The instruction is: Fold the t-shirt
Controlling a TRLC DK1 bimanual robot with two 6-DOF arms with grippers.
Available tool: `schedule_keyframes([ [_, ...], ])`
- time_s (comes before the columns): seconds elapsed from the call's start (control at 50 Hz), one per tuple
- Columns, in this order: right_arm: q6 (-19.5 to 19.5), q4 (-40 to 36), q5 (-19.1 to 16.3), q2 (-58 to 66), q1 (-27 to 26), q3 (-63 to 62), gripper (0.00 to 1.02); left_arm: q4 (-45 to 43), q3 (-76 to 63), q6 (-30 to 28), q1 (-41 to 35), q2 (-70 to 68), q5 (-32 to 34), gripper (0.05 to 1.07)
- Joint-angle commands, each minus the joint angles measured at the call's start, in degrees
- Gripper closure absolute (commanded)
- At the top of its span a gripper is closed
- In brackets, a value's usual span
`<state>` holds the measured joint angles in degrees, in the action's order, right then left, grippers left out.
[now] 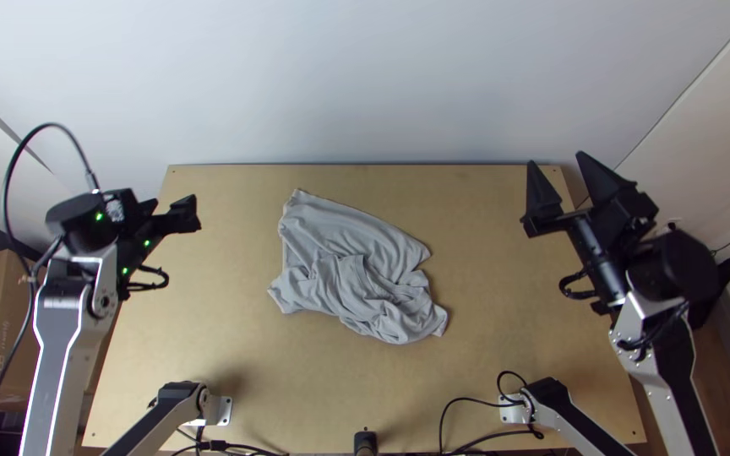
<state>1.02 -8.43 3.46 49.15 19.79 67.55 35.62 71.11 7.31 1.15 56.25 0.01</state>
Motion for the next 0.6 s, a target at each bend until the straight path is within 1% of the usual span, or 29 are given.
schedule_keyframes([
  [0.0,0.2,-5.4,0.4,5.6,3.0,8.8,0.04,4.2,6.6,0.8,-1.5,5.8,0.4,0.09],
  [0.1,0.8,-12.8,1.1,11.4,6.2,16.8,0.04,5.3,9.2,1.0,-2.6,9.7,0.4,0.09],
  [0.18,0.8,-18.5,1.1,15.4,7.1,21.7,0.04,5.6,11.1,1.0,-4.2,13.1,0.3,0.09],
  [0.24,1.1,-22.6,1.2,17.6,8.6,25.3,0.04,5.6,12.1,-0.2,-5.5,15.6,0.7,0.09],
  [0.36,3.5,-30.9,1.1,22.0,10.6,33.2,0.04,6.8,15.9,-1.1,-6.5,21.3,3.8,0.09],
  [0.38,3.5,-32.4,1.1,22.8,11.1,34.5,0.04,8.1,17.3,-1.1,-6.8,22.9,4.6,0.09],
  [0.48,6.2,-39.3,1.1,26.4,12.7,40.1,0.04,13.5,23.7,-1.1,-7.3,30.5,6.3,0.09],
  [0.54,7.2,-41.9,1.0,27.9,13.9,42.1,0.04,13.7,26.1,-0.7,-7.5,33.7,6.8,0.09],
  [0.58,8.0,-42.8,1.0,28.5,14.7,42.7,0.04,13.6,27.2,-0.2,-7.6,35.3,8.4,0.09],
])
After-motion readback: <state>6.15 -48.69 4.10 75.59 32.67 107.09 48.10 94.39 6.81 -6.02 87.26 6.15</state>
